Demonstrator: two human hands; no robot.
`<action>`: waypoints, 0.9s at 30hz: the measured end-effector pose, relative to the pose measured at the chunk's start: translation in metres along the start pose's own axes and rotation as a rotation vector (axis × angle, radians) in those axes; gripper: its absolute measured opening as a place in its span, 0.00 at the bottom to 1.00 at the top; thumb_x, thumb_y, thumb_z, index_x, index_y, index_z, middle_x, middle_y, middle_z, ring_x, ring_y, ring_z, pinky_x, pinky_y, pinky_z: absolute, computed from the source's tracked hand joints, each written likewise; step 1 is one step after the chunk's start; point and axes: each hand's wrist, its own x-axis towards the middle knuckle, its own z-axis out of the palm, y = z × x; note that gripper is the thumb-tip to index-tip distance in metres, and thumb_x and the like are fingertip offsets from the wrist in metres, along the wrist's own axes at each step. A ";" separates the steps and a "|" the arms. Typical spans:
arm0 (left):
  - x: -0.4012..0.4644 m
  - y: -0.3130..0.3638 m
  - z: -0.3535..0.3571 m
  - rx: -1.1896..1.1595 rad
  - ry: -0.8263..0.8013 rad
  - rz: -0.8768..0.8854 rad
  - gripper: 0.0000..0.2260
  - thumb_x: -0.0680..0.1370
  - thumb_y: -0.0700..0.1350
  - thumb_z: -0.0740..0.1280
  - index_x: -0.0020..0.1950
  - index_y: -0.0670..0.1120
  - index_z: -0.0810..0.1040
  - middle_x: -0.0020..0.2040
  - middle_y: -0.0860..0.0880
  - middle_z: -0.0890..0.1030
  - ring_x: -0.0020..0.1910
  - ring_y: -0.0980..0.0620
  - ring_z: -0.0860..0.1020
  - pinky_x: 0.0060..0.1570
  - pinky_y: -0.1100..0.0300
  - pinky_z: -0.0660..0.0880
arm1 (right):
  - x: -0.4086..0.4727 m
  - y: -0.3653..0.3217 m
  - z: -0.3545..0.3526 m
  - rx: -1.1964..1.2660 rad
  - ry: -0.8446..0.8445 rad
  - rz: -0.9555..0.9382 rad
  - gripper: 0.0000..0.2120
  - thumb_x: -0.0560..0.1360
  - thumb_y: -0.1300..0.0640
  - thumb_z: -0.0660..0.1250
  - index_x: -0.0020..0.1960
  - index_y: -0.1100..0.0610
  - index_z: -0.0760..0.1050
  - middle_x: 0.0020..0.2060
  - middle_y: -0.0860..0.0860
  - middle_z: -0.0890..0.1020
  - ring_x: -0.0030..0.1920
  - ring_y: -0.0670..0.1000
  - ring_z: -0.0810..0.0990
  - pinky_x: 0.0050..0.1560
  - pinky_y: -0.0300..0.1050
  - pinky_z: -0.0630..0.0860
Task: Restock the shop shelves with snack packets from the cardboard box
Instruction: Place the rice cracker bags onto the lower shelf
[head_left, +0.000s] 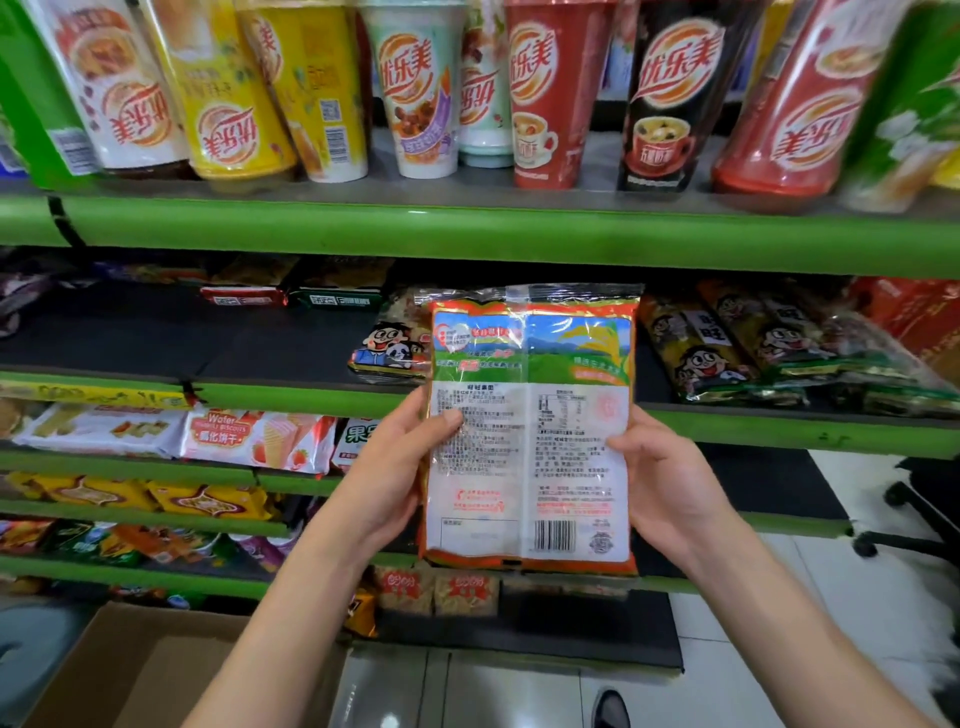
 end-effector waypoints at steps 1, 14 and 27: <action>0.000 0.000 0.001 0.001 -0.001 0.007 0.15 0.74 0.45 0.72 0.61 0.51 0.82 0.61 0.43 0.83 0.58 0.45 0.83 0.49 0.55 0.81 | -0.001 0.002 0.002 -0.093 0.042 -0.034 0.21 0.70 0.64 0.64 0.63 0.57 0.77 0.60 0.58 0.83 0.58 0.59 0.83 0.52 0.54 0.82; -0.028 0.005 0.078 0.628 -0.197 0.079 0.17 0.77 0.57 0.64 0.66 0.61 0.78 0.70 0.63 0.74 0.68 0.65 0.71 0.68 0.65 0.69 | -0.026 -0.012 0.014 -0.187 -0.153 -0.054 0.34 0.63 0.49 0.82 0.66 0.49 0.75 0.60 0.59 0.83 0.56 0.62 0.84 0.50 0.56 0.82; 0.034 -0.004 0.065 1.620 -0.229 0.685 0.36 0.72 0.49 0.75 0.78 0.52 0.65 0.75 0.48 0.70 0.76 0.47 0.65 0.76 0.45 0.59 | 0.044 -0.080 -0.013 -0.141 0.402 0.118 0.09 0.80 0.56 0.64 0.52 0.61 0.77 0.35 0.60 0.86 0.31 0.57 0.85 0.28 0.47 0.81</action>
